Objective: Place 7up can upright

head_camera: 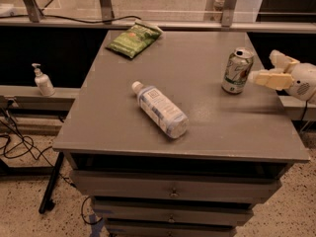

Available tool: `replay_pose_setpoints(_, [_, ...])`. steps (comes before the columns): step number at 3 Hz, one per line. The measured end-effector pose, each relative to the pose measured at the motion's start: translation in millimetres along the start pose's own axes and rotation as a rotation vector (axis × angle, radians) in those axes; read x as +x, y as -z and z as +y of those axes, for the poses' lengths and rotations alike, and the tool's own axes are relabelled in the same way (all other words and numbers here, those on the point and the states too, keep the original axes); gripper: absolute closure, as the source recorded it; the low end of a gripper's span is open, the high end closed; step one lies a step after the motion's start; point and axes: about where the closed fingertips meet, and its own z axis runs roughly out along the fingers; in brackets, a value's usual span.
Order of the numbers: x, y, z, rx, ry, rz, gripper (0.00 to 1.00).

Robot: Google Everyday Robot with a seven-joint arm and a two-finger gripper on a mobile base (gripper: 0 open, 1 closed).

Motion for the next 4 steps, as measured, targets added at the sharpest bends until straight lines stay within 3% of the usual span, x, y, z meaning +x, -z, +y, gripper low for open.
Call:
replay_pose_setpoints(1, [-27, 42, -27, 0.104, -0.022, 0.014, 0.0])
replay_pose_setpoints(3, [-89, 127, -44, 0.244, -0.02, -0.012, 0.0])
replay_pose_setpoints(4, [-89, 127, -44, 0.244, -0.02, -0.012, 0.0])
